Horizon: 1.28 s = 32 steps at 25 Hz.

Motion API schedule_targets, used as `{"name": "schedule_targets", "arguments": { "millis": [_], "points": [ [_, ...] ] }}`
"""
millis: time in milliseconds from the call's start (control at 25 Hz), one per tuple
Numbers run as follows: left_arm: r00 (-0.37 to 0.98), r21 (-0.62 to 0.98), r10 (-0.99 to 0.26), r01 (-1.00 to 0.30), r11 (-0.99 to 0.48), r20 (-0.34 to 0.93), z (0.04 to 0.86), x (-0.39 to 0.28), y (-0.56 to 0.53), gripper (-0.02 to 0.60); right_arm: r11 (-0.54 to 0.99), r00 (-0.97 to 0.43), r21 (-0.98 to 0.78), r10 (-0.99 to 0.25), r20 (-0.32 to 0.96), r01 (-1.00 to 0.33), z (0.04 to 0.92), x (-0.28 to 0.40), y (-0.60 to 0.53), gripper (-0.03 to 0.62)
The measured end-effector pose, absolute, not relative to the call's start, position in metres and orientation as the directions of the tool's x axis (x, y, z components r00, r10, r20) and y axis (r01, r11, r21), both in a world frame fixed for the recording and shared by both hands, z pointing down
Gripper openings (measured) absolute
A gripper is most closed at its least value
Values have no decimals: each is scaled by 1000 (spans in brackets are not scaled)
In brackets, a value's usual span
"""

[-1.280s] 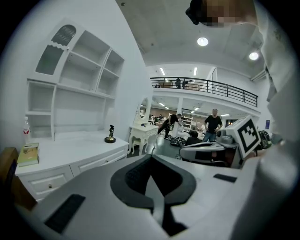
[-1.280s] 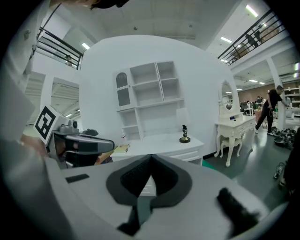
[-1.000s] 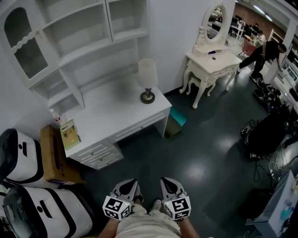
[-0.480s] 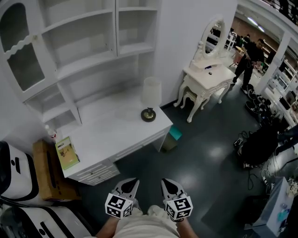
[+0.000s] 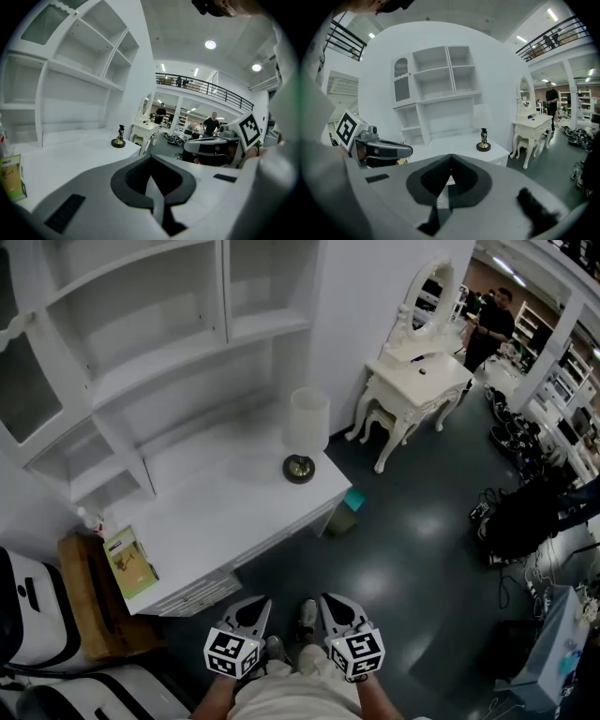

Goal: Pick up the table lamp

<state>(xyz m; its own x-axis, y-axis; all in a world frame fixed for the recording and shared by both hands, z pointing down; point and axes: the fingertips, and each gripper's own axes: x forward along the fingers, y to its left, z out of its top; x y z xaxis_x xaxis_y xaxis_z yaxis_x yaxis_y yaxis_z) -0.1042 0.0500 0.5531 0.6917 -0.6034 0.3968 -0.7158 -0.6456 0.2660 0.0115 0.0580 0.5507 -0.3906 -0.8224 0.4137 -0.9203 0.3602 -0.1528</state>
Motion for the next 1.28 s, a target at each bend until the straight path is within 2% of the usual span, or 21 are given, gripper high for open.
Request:
{"name": "schedule_targets", "arguments": {
  "millis": [600,1280],
  "points": [
    [611,232,-696,-790,-568,376,531,-64,-95,8,470,-500,-172,-793,349,-866,539,45,-105,11],
    [533,202,-760,-846,-494,373,538,-36,-199,9,519,-550,-191,-742,384,-833,578,61,-213,11]
  ]
}}
